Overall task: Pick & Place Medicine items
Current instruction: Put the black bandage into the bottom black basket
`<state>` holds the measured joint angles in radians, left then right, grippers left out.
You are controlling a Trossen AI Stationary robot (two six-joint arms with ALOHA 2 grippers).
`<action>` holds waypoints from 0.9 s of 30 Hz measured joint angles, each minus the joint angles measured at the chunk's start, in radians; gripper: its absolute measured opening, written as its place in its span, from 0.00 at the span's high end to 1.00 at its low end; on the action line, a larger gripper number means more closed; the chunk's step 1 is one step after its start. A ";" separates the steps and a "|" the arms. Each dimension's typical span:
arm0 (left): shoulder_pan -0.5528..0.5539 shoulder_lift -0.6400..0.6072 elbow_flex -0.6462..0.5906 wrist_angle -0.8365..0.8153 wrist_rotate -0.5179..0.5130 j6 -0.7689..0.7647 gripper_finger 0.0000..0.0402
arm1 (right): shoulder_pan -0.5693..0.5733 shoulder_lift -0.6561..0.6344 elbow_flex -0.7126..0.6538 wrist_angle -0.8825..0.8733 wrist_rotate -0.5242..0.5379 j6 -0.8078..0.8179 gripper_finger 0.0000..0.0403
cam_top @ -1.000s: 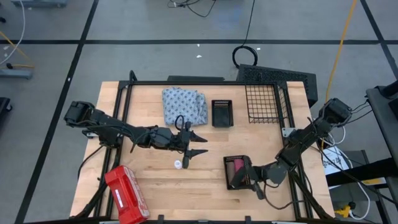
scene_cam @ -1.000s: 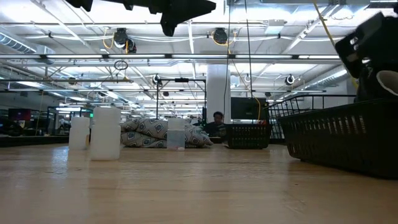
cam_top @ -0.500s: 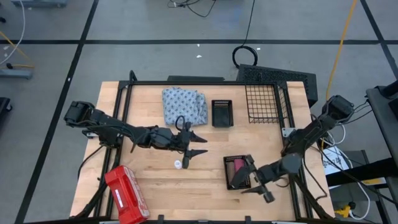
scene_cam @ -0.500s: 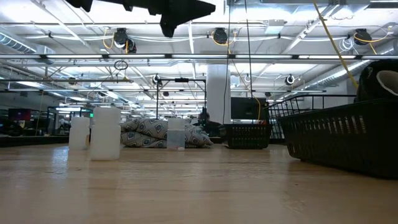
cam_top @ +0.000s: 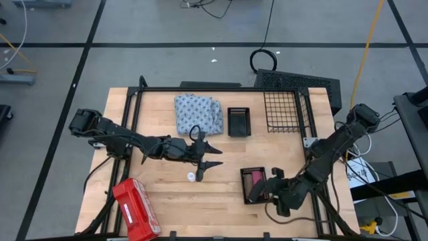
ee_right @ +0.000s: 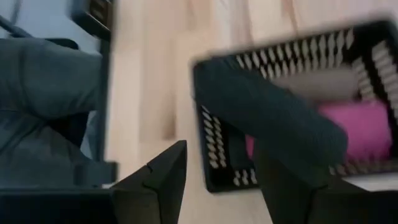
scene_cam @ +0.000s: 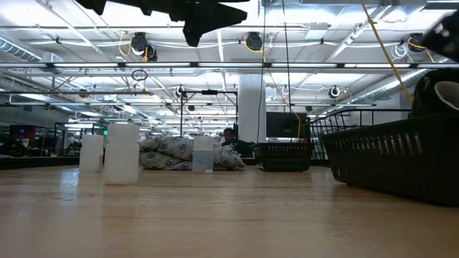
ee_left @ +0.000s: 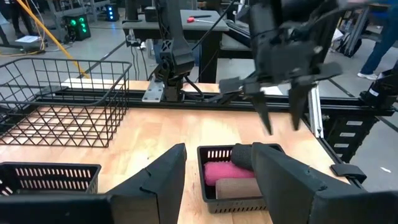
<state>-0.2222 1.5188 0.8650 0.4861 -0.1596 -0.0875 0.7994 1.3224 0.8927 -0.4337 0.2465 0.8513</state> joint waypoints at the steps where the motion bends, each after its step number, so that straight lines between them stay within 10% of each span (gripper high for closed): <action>1: 0.000 0.000 0.000 -0.001 0.000 0.000 0.52 | -0.001 0.000 -0.016 -0.001 -0.012 0.024 0.58; 27: 0.000 0.000 0.000 -0.016 0.000 0.000 0.52 | -0.191 0.000 -0.173 0.197 -0.008 -0.124 0.61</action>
<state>-0.2222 1.5188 0.8650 0.4705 -0.1600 -0.0872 0.6088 1.3224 0.7200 -0.2369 0.2386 0.7271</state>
